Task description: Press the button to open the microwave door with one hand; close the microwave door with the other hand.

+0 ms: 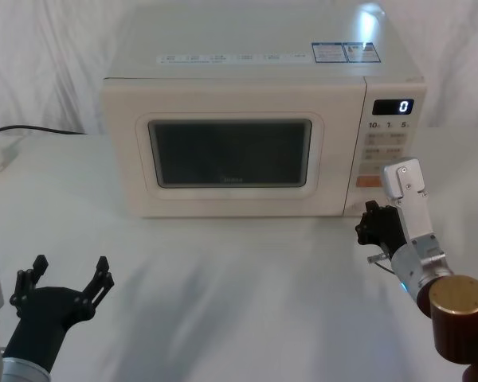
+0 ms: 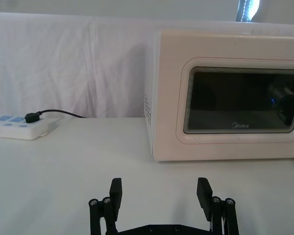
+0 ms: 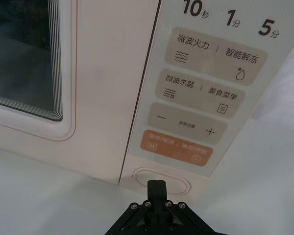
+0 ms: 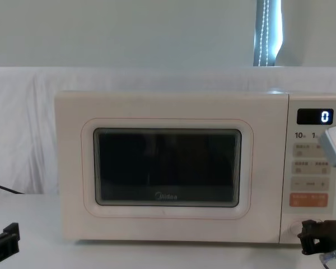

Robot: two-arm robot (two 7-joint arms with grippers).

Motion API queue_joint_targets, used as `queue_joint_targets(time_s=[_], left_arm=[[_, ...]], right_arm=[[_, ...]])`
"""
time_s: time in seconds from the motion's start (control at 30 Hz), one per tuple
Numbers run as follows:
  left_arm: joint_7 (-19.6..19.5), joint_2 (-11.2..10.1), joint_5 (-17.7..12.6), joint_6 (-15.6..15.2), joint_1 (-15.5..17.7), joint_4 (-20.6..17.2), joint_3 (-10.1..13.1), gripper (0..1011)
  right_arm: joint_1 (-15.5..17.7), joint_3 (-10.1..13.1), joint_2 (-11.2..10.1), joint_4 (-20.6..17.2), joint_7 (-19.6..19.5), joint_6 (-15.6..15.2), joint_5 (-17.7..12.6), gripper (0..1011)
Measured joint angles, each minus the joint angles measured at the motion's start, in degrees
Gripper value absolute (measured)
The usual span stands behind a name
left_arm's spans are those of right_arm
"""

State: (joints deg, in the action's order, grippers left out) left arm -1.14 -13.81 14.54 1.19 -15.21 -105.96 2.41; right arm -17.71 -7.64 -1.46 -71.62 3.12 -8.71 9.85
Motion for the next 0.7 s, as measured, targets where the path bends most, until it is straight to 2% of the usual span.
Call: queue_joint_targets(time_s=[0.7], left_arm=[[0.00,0.00,0.00,0.00,0.00,0.00,0.00,1001]], right_arm=[[-2.88,0.87,0.21,4.83,-0.46,1.40,0.13,0]])
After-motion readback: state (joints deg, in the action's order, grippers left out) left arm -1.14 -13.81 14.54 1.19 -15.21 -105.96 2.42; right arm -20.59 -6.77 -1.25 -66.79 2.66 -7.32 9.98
